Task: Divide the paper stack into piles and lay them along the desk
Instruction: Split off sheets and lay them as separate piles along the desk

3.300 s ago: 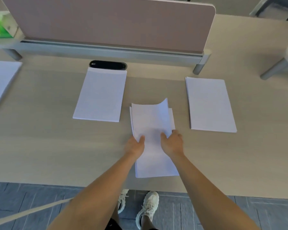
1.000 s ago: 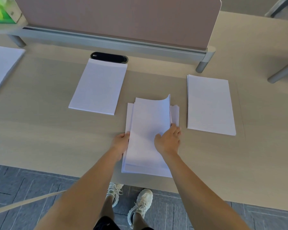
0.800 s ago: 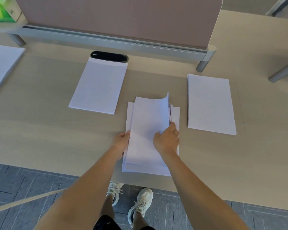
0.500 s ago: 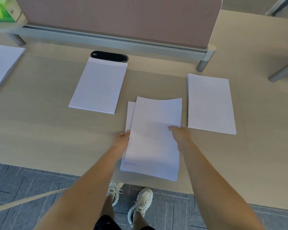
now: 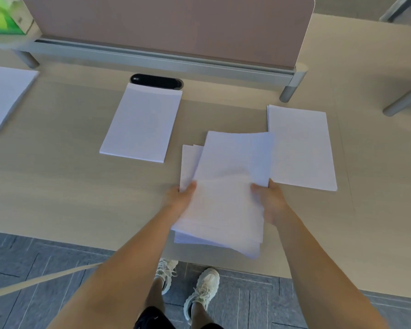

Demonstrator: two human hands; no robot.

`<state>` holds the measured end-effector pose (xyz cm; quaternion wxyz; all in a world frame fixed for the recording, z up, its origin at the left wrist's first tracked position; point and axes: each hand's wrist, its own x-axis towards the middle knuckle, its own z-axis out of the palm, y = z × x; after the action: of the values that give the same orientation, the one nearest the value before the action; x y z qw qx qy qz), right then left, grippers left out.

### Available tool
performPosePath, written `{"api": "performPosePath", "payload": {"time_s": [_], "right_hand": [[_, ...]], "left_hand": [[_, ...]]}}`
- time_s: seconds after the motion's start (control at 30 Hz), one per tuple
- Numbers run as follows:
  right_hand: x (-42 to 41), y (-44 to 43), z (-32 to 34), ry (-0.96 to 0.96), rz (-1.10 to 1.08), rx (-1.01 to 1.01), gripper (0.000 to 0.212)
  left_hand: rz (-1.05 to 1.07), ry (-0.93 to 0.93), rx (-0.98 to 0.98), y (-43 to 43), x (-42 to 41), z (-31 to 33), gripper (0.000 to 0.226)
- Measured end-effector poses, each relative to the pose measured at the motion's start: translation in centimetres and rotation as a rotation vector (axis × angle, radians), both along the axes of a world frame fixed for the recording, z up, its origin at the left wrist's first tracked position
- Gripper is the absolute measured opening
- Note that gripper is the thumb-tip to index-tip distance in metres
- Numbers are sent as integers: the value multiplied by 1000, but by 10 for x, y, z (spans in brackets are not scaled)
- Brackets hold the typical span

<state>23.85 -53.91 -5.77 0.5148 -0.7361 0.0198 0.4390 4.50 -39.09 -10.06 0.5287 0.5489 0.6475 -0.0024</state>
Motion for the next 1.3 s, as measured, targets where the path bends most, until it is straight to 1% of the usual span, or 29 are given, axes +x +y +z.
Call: {"api": "performPosePath", "payload": {"time_s": [0.07,0.1,0.2,0.3,0.4,0.53,0.6,0.63,0.67,0.7,0.73,0.77,0.8,0.83,0.87,0.9,0.93,0.97,1.03,1.07,1.13,1.17,1.23,1.3], "right_hand": [[10,-12,6,16,-51,38,21],[15,-19,9,12,-70,52,21],[27,-37,17,45,-129,137,19],[32,-49,25,77,-154,216,22],[29,-50,36,4,-147,248,23],[19,-41,55,-159,-113,259,24],[15,-36,65,-202,-77,292,22],[14,-34,69,-216,-62,306,21],[11,-31,75,-220,-54,325,20],[9,-28,82,-224,-48,347,19],[6,-26,88,-227,-42,380,19],[4,-23,95,-235,-30,417,20],[1,-21,102,-240,-23,455,21],[-2,-19,108,-244,-26,490,23],[-5,-17,113,-243,-46,526,24],[-6,-16,117,-252,-72,551,24],[-7,-16,120,-259,-98,569,21],[-9,-16,122,-273,-122,577,16],[-13,-16,123,-315,-163,557,10],[-16,-17,123,-347,-175,526,11],[-24,-19,124,-412,-190,489,12],[-30,-19,127,-433,-201,492,13],[-42,-20,134,-457,-237,507,17],[-53,-21,144,-484,-236,520,13]], "left_hand": [[-27,26,17,0,3,1,77],[-32,28,23,-1,4,5,77],[-51,55,59,-3,8,12,65],[-126,116,125,-1,11,10,60],[-211,159,178,2,13,16,52],[-263,214,298,7,13,37,52],[-207,125,349,12,16,53,56],[-162,16,345,14,19,65,54],[-100,-129,305,16,23,80,49],[-53,-283,223,17,28,97,45],[-38,-430,126,18,32,115,46],[-58,-529,51,17,36,132,52],[-117,-565,38,16,37,146,57],[-173,-574,66,14,38,157,57],[-219,-550,125,12,39,165,45],[-264,-515,222,9,40,171,30],[-286,-495,321,6,41,175,20],[-294,-490,404,4,42,176,17],[-309,-503,513,2,39,175,22],[-322,-502,543,1,37,174,30],[-328,-528,537,1,32,168,42],[-297,-595,487,-1,30,169,40],[-223,-767,333,-6,26,172,21],[-184,-842,243,-13,25,170,9]]}}
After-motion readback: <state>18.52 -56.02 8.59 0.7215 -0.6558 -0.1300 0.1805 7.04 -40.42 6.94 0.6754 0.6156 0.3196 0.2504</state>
